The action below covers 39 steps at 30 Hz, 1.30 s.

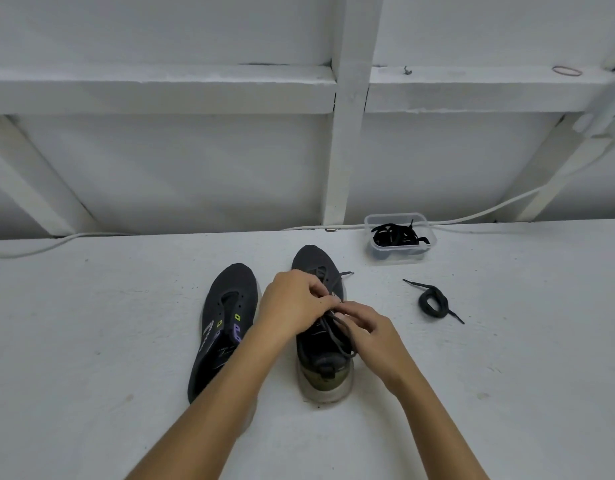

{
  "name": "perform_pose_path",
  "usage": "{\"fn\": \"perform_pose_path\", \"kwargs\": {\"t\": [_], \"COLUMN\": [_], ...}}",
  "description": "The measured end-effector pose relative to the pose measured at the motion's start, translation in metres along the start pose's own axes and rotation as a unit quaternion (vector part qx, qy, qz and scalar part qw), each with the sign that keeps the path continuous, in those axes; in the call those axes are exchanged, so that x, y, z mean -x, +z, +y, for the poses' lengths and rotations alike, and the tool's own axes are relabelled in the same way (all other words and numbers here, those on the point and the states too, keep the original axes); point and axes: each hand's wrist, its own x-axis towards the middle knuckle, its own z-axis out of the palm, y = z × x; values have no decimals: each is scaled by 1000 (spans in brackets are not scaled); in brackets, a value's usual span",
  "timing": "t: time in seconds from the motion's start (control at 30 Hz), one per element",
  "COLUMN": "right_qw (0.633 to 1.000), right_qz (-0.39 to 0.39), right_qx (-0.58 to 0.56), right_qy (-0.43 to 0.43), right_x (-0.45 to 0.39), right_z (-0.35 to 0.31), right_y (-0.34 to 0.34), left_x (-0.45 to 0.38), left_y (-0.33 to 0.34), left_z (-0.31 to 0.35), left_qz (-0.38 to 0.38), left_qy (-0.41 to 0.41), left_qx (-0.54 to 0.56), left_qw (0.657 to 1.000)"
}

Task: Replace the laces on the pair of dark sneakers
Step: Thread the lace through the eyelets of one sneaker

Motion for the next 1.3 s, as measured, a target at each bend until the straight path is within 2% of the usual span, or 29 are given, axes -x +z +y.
{"fn": "perform_pose_path", "kwargs": {"t": [0.4,0.47,0.57,0.63,0.7,0.8,0.83,0.93,0.97,1.0,1.03,1.1,1.2,1.3], "right_qw": [999,999,998,996,996,996,995,995,995,995,996,996,997,998], "right_qz": [21,25,34,36,36,37,35,32,32,32,31,26,19,-7], "right_qx": [-27,-29,-51,-70,-72,-68,-70,-72,-70,-67,-66,-62,-27,-9], "right_qy": [17,17,25,35,42,52,55,59,59,59,59,61,68,60], "right_x": [2,2,2,2,2,2,3,3,4,4,4,4,4,4], "right_z": [7,6,4,4,4,4,4,3,2,1,1,-1,-5,-12], "right_y": [3,3,5,6,6,5,5,5,5,5,5,5,4,1], "left_x": [-6,-6,-2,0,3,-1,-6,-23,-27,-30,-31,-28,-14,6], "left_y": [-5,-8,-9,-8,-9,-24,-32,-65,-75,-81,-84,-82,-65,-43], "left_z": [4,4,3,-4,-10,-19,-23,-36,-42,-48,-55,-66,-68,-59], "left_qz": [-37,-28,32,63,74,149,186,282,308,330,344,336,227,91], "left_qy": [-18,-25,-21,-11,-26,-36,-44,-65,-68,-70,-73,-86,-104,-23], "left_qx": [-135,-127,-123,-51,105,257,315,518,539,536,518,453,310,161], "left_qw": [990,991,992,997,991,954,929,805,781,774,780,822,917,982]}}
